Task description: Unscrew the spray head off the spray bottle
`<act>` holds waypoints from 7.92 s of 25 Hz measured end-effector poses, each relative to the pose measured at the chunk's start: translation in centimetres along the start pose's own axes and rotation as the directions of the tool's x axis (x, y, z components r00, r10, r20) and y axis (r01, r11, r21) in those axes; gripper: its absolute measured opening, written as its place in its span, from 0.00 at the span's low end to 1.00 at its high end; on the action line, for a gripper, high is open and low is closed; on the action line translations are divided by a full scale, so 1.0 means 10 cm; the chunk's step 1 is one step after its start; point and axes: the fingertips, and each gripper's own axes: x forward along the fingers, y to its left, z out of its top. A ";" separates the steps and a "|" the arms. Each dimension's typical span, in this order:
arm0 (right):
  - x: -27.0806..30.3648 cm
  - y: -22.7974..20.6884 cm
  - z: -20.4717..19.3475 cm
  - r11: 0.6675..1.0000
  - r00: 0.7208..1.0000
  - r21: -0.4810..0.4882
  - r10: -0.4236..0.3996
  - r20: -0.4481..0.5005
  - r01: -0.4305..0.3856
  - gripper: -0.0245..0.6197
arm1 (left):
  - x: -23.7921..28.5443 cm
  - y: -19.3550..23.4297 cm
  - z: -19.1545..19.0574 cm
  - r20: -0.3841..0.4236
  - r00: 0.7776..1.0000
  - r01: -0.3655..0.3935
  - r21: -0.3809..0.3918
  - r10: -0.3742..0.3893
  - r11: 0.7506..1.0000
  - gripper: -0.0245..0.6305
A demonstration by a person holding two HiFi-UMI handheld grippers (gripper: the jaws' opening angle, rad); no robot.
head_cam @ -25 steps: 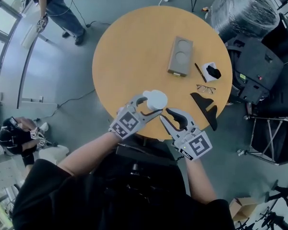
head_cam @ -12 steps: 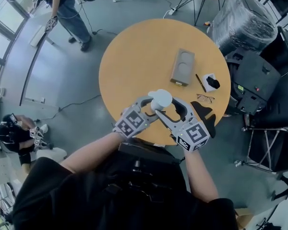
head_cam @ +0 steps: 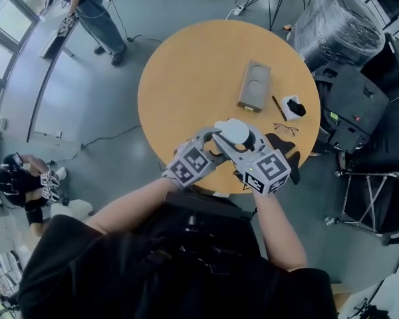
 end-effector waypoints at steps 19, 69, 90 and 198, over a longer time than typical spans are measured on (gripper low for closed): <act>-0.11 0.33 -0.01 0.967 0.967 -0.017 0.253 -0.015 -0.253 0.37 | -0.27 -0.28 -0.05 0.089 0.944 0.308 0.106 -0.318 0.945 0.50; -0.16 -0.20 0.44 0.975 0.980 -0.140 -0.153 0.129 0.170 0.44 | -0.04 0.13 0.66 0.325 0.945 -0.024 -0.018 0.029 1.000 0.50; -0.47 0.38 0.39 0.910 0.914 -0.160 0.398 0.079 -0.383 0.49 | -0.18 -0.48 0.65 0.234 0.893 0.351 0.177 -0.386 0.920 0.50; -0.73 -1.80 -2.19 0.937 0.964 0.251 -0.204 -0.171 0.243 0.39 | 1.27 0.31 -1.03 0.210 0.959 0.177 0.088 -0.192 0.980 0.51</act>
